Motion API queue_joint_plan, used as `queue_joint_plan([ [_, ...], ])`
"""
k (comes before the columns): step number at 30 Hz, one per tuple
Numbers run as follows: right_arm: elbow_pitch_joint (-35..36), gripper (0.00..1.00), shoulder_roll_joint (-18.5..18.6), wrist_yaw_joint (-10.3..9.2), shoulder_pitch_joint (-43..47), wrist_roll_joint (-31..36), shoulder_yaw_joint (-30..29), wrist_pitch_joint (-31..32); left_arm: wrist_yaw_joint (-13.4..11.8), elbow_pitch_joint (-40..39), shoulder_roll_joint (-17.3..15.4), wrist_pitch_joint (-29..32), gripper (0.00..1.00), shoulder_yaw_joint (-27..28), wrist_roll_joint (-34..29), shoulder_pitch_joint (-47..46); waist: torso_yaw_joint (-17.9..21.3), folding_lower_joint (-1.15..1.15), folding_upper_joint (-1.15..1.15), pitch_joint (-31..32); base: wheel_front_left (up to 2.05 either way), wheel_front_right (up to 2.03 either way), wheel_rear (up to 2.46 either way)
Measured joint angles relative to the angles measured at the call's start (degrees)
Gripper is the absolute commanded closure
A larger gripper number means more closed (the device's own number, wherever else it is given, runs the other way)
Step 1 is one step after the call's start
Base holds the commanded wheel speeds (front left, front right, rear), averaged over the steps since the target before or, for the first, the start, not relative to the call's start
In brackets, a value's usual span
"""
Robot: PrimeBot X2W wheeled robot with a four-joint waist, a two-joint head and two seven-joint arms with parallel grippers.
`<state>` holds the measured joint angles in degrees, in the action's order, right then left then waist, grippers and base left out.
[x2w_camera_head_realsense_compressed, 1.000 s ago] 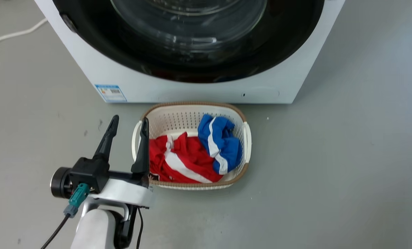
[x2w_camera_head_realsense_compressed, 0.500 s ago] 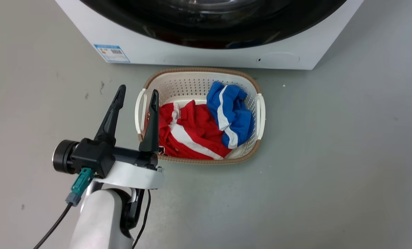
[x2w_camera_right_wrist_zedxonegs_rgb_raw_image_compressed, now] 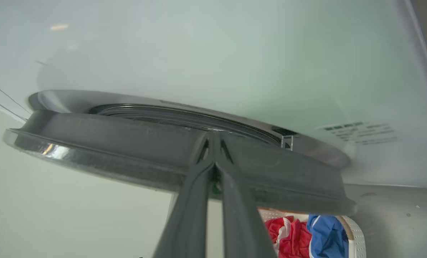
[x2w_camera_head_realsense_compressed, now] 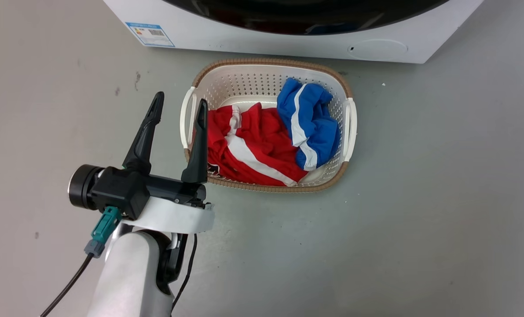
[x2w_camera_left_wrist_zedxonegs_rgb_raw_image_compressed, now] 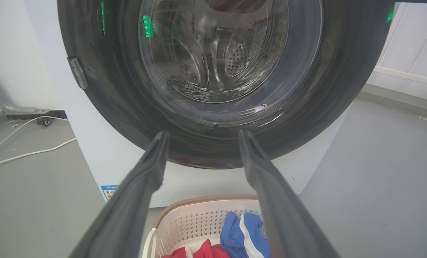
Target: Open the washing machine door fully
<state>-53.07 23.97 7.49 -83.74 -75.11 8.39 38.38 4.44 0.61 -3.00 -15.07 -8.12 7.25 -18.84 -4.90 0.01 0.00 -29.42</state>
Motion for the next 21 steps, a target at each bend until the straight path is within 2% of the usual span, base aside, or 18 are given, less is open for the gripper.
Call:
queue_joint_plan([
  [4,-0.97,1.00,-0.70,0.00,-1.35,1.49,-0.09,0.30,-0.26,-0.16,0.00,0.00,0.00,-0.13,0.19,-0.25,-0.35,0.00,0.00,-0.98,0.00,0.00,0.00],
  [11,-1.66,1.00,-0.76,0.00,-1.63,1.85,-0.91,4.42,-0.66,0.13,0.02,0.00,0.00,-0.66,1.35,-0.48,-0.48,0.00,0.00,-0.70,0.00,0.00,0.00],
  [21,0.11,1.00,-1.19,0.00,3.94,1.64,-1.10,11.39,-0.64,1.48,0.04,0.00,0.00,-0.69,1.69,-0.44,0.41,-0.01,0.00,3.27,0.00,0.00,0.00],
])
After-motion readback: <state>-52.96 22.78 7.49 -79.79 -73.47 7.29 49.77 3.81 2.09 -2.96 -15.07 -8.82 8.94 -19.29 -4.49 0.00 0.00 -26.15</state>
